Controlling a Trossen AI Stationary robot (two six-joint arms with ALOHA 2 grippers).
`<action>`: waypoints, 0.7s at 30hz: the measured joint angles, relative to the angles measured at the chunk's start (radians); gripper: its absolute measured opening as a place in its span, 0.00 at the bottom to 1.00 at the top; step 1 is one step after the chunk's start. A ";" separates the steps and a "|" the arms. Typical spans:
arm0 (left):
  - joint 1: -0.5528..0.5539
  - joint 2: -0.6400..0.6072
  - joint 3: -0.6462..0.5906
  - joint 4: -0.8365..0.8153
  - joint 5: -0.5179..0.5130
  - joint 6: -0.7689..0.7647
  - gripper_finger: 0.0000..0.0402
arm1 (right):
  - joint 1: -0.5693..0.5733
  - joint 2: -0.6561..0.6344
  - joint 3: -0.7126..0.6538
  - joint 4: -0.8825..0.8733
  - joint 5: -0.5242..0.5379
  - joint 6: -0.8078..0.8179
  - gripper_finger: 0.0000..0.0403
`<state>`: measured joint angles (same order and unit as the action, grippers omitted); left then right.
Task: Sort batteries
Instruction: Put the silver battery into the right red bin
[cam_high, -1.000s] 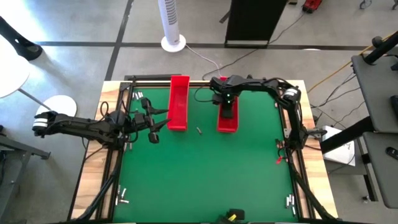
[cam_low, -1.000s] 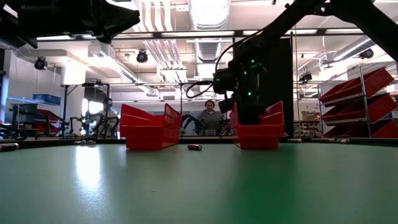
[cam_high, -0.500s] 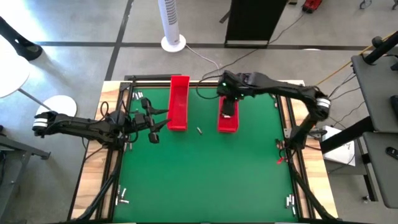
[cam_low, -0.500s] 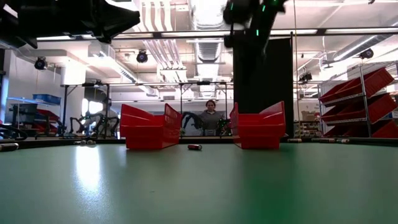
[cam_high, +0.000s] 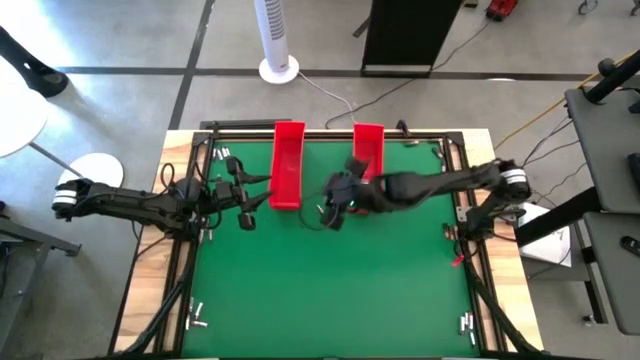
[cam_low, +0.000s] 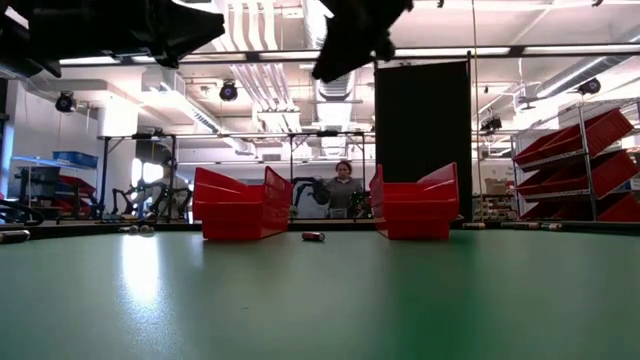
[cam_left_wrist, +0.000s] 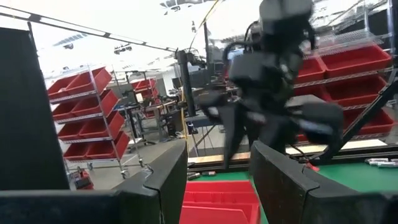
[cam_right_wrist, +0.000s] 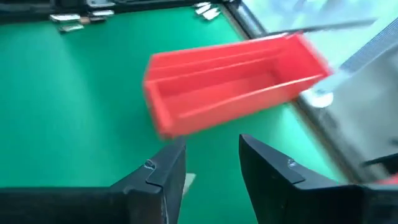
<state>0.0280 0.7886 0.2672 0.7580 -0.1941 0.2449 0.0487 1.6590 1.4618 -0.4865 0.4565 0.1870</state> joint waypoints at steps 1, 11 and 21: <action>0.000 -0.001 0.000 -0.005 0.016 -0.001 0.39 | 0.005 0.022 -0.005 0.021 0.000 0.038 0.37; -0.001 -0.036 0.000 0.006 0.107 -0.032 0.39 | -0.001 0.276 0.034 0.051 0.086 0.299 0.58; -0.001 -0.063 0.000 0.009 0.114 -0.080 0.39 | -0.047 0.357 0.083 -0.033 -0.070 0.371 0.57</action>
<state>0.0269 0.7256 0.2672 0.7673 -0.0804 0.1650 0.0019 2.0155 1.5452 -0.5198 0.3863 0.5575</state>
